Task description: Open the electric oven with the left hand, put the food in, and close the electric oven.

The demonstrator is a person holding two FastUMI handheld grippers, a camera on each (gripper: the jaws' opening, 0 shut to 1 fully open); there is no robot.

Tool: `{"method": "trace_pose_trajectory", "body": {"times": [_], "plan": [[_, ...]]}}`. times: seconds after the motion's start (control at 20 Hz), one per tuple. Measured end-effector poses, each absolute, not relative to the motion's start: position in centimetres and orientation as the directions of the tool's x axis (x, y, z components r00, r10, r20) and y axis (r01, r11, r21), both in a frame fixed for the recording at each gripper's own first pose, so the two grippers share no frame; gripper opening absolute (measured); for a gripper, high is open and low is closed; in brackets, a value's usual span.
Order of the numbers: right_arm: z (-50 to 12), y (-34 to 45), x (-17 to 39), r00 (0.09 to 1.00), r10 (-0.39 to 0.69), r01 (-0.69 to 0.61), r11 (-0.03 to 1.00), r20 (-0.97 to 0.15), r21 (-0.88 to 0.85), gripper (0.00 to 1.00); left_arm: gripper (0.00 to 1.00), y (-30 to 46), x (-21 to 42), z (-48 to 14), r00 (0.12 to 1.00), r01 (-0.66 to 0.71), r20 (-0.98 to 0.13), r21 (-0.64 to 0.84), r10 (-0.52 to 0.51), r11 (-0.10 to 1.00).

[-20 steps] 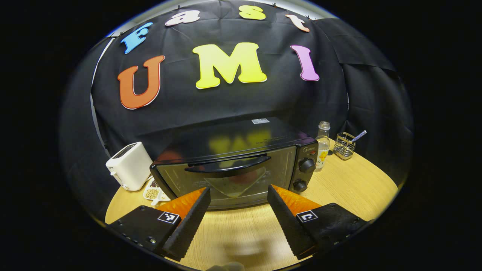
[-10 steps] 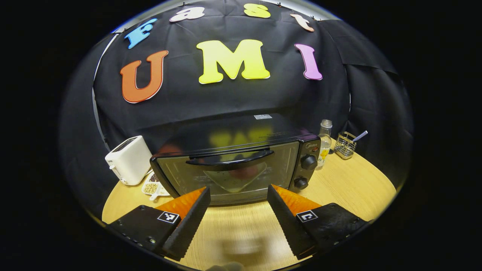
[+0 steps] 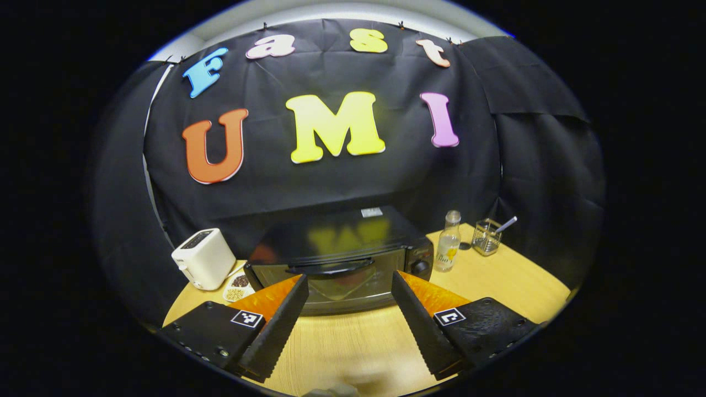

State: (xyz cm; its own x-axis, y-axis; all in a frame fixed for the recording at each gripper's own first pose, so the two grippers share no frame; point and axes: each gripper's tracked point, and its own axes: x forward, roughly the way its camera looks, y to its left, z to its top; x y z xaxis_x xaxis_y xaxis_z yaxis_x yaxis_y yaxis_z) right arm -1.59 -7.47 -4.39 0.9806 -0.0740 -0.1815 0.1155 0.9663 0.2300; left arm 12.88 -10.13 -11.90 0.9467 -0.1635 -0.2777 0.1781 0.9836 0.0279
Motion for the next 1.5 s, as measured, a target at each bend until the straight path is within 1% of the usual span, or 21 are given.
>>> {"method": "trace_pose_trajectory", "body": {"times": [0.25, 0.5, 0.55, 0.6, 0.7, 0.85, 0.95, 1.0, 1.05, 1.1, 1.15, 1.2, 1.25, 1.3, 1.4, 1.45, 1.5], "plan": [[-0.5, -8.9, -3.2, 0.998, -0.001, 0.014, 0.980, -0.067, 0.198, 1.00, 0.96, -8.9, 5.8, -1.5, 0.987, 0.110, -0.119, 0.014, -0.108, 0.994], [1.9, -10.7, -5.4, 0.998, 0.055, -0.056, 0.987, 0.011, 0.150, 1.00, 0.96, -7.4, -1.8, 2.9, 0.998, 0.024, -0.067, 0.015, -0.023, 1.000], [1.8, -10.9, -5.7, 0.998, 0.062, -0.065, 0.987, 0.020, 0.145, 0.96, 0.96, -6.8, -3.4, 3.2, 0.998, -0.002, -0.064, 0.020, 0.004, 1.000], [1.5, -11.3, -5.9, 0.998, 0.062, -0.065, 0.989, 0.023, 0.134, 1.00, 0.96, -6.5, -4.6, 3.2, 0.998, -0.025, -0.064, 0.016, 0.026, 1.000], [0.3, -11.8, -6.5, 0.997, 0.070, -0.071, 0.990, 0.015, 0.120, 1.00, 0.96, -6.6, -7.0, 2.9, 0.997, -0.045, -0.071, -0.005, 0.044, 0.999], [-1.5, -12.3, -7.4, 0.996, 0.084, -0.082, 0.986, -0.007, 0.146, 1.00, 0.96, -6.1, -9.8, 2.7, 0.994, -0.075, -0.083, 0.028, 0.077, 0.997], [-2.6, -12.6, -8.0, 0.995, 0.091, -0.084, 0.983, -0.031, 0.166, 1.00, 0.96, -6.5, -11.0, 2.6, 0.992, -0.072, -0.097, 0.032, 0.075, 0.997], [-2.8, -12.8, -8.3, 0.995, 0.088, -0.081, 0.982, -0.034, 0.171, 1.00, 0.89, -6.6, -11.5, 2.8, 0.992, -0.071, -0.100, 0.037, 0.075, 0.997], [-2.9, -13.1, -8.5, 0.996, 0.082, -0.075, 0.982, -0.034, 0.171, 1.00, 0.96, -6.7, -11.9, 2.8, 0.992, -0.072, -0.104, 0.040, 0.076, 0.997], [-3.0, -13.5, -8.7, 0.997, 0.071, -0.065, 0.984, -0.033, 0.164, 0.96, 0.96, -6.9, -12.1, 2.8, 0.991, -0.070, -0.108, 0.039, 0.073, 0.997], [-3.0, -13.8, -9.0, 0.997, 0.063, -0.058, 0.987, -0.032, 0.152, 0.96, 0.96, -7.2, -12.2, 2.6, 0.992, -0.064, -0.111, 0.033, 0.068, 0.997], [-3.2, -14.0, -9.2, 0.998, 0.058, -0.052, 0.989, -0.038, 0.141, 1.00, 0.96, -7.5, -12.4, 2.4, 0.991, -0.057, -0.121, 0.025, 0.060, 0.998], [-3.1, -13.9, -9.4, 0.998, 0.060, -0.054, 0.990, -0.036, 0.132, 0.96, 0.89, -7.6, -12.6, 2.4, 0.991, -0.056, -0.122, 0.026, 0.059, 0.998], [-3.0, -13.7, -9.6, 0.997, 0.063, -0.058, 0.990, -0.035, 0.125, 1.00, 0.96, -7.7, -12.7, 2.5, 0.991, -0.057, -0.120, 0.029, 0.060, 0.998], [-3.0, -13.6, -9.8, 0.997, 0.068, -0.064, 0.992, -0.036, 0.109, 1.00, 0.96, -7.9, -13.0, 2.5, 0.991, -0.057, -0.121, 0.033, 0.060, 0.998], [-3.0, -13.6, -10.0, 0.997, 0.070, -0.066, 0.992, -0.036, 0.104, 0.96, 0.96, -8.1, -13.0, 2.4, 0.991, -0.051, -0.121, 0.033, 0.055, 0.998], [-2.7, -13.4, -10.2, 0.997, 0.076, -0.072, 0.992, -0.031, 0.103, 1.00, 0.96, -8.2, -13.0, 2.4, 0.991, -0.051, -0.121, 0.036, 0.055, 0.998]]}}
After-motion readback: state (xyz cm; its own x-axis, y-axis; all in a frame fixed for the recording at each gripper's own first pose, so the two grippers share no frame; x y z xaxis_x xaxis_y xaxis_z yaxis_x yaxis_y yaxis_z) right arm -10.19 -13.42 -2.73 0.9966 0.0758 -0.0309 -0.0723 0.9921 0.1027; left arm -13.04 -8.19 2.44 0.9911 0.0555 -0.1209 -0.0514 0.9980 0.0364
